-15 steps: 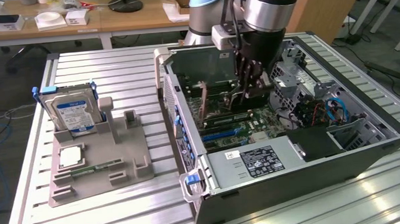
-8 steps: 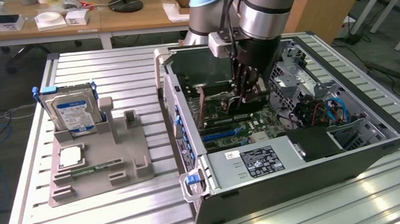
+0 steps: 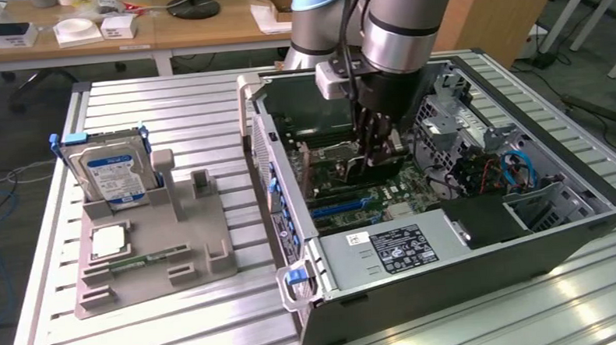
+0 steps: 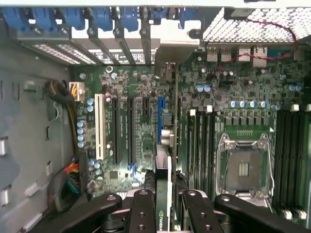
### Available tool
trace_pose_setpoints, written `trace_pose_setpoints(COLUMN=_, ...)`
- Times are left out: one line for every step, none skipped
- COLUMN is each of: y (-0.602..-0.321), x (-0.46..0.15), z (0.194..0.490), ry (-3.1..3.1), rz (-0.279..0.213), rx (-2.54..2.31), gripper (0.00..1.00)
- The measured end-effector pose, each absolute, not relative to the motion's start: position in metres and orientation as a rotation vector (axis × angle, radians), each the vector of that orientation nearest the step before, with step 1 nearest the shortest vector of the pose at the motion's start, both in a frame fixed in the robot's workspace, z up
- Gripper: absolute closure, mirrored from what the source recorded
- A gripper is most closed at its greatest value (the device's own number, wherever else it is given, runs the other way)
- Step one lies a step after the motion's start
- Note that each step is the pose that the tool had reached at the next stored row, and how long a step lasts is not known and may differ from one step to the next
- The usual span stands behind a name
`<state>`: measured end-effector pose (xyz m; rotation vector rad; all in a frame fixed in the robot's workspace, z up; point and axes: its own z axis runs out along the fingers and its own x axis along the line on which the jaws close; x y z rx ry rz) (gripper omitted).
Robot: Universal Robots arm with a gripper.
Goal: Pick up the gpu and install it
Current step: 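Insert the gpu into the slot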
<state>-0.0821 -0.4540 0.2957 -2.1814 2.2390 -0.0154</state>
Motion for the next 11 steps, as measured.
trace_pose_setpoints(y=-0.454, x=-0.083, z=0.294, ry=2.239, rz=-0.015, rx=-2.181, gripper=0.74)
trace_pose_setpoints(y=-0.454, x=-0.084, z=0.292, ry=2.239, rz=-0.015, rx=-2.181, gripper=0.74)
trace_pose_setpoints(y=-0.454, x=-0.085, z=0.29, ry=2.239, rz=-0.015, rx=-2.181, gripper=0.74)
trace_pose_setpoints(y=-0.454, x=-0.086, z=0.288, ry=2.239, rz=-0.015, rx=-2.181, gripper=0.74)
trace_pose_setpoints(y=-0.454, x=-0.086, z=0.287, ry=2.239, rz=-0.015, rx=-2.181, gripper=0.74)
trace_pose_setpoints(y=-0.454, x=-0.086, z=0.285, ry=2.239, rz=-0.015, rx=-2.182, gripper=0.74)
trace_pose_setpoints(y=-0.454, x=-0.086, z=0.283, ry=2.239, rz=-0.015, rx=-2.181, gripper=0.74)
trace_pose_setpoints(y=-0.455, x=-0.086, z=0.282, ry=2.239, rz=-0.015, rx=-2.181, gripper=0.74)
trace_pose_setpoints(y=-0.455, x=-0.086, z=0.281, ry=2.239, rz=-0.015, rx=-2.181, gripper=0.74)
trace_pose_setpoints(y=-0.455, x=-0.087, z=0.279, ry=2.239, rz=-0.015, rx=-2.181, gripper=0.74)
trace_pose_setpoints(y=-0.456, x=-0.088, z=0.278, ry=2.239, rz=-0.015, rx=-2.182, gripper=0.74)
